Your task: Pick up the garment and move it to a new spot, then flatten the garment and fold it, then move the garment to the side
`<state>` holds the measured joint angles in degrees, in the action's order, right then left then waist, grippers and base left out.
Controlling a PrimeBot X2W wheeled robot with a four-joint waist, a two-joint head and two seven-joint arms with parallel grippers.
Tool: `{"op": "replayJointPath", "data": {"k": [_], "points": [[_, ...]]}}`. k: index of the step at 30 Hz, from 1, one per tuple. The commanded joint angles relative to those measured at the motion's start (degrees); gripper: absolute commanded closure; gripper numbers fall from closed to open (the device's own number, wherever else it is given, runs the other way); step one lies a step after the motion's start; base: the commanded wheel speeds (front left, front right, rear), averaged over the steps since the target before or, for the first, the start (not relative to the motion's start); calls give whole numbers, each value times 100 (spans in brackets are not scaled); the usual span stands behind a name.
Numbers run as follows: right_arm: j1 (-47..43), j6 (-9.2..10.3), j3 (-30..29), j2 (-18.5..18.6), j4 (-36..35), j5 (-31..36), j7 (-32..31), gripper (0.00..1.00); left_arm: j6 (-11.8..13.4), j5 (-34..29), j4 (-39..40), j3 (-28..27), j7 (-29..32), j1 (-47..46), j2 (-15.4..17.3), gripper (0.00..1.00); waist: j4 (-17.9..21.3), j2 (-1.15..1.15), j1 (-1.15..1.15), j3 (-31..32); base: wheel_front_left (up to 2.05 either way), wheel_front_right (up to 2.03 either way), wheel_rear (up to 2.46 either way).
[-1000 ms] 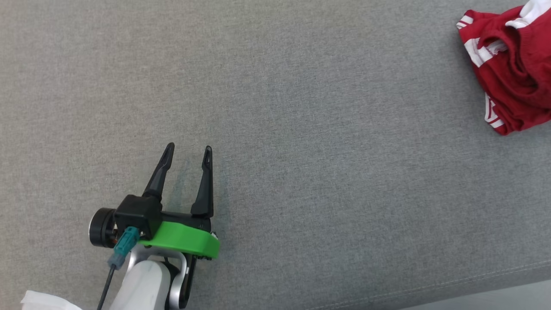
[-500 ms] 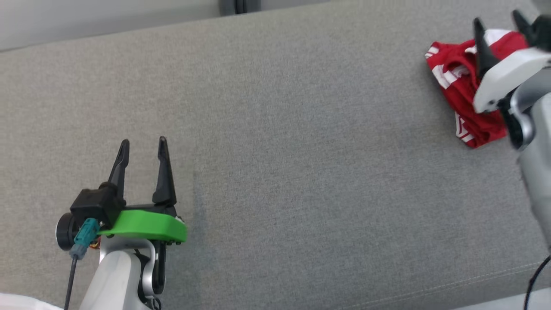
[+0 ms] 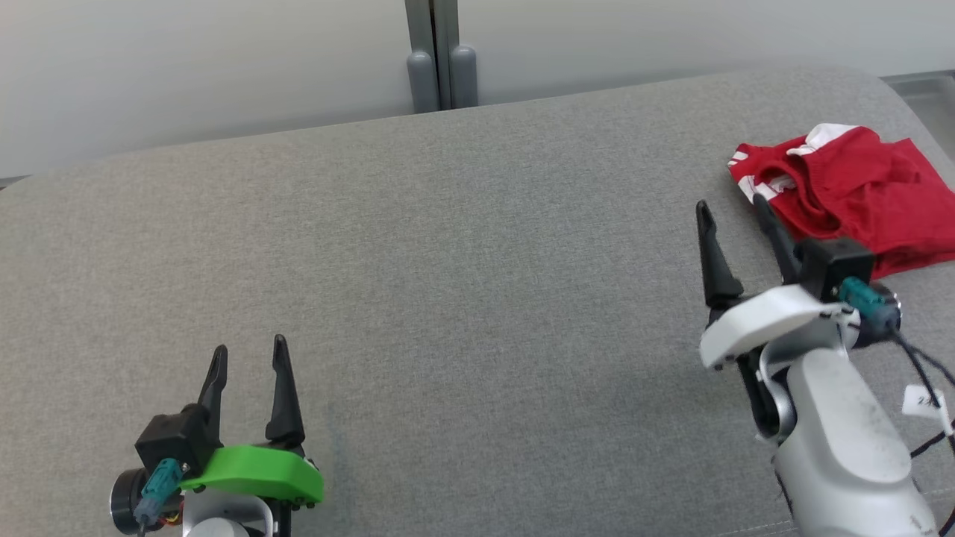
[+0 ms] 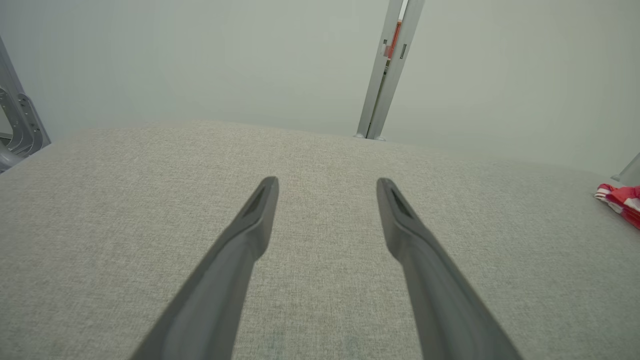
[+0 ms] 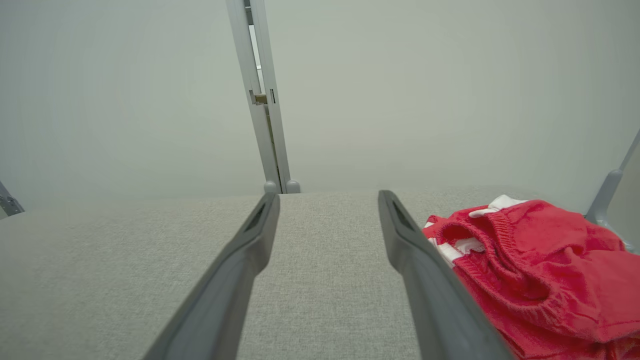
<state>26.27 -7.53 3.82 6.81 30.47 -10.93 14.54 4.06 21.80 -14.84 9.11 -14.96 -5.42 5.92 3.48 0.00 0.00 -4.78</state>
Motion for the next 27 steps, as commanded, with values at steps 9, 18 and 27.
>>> {"op": "replayJointPath", "data": {"k": [9,18,27], "points": [[-1552,10,-229,-370,-1128,247,58,0,11,-68,226,-45,-29,494,-106,0,-297,0,0,181,0,0,0],[-2000,9,-162,-386,-1330,-10,70,0,88,-277,188,-22,-30,622,-136,0,-373,0,0,269,0,0,0],[-2063,9,-137,-387,-1339,3,62,0,67,-242,109,-45,-30,621,-140,0,-382,0,0,314,0,0,0]]}}
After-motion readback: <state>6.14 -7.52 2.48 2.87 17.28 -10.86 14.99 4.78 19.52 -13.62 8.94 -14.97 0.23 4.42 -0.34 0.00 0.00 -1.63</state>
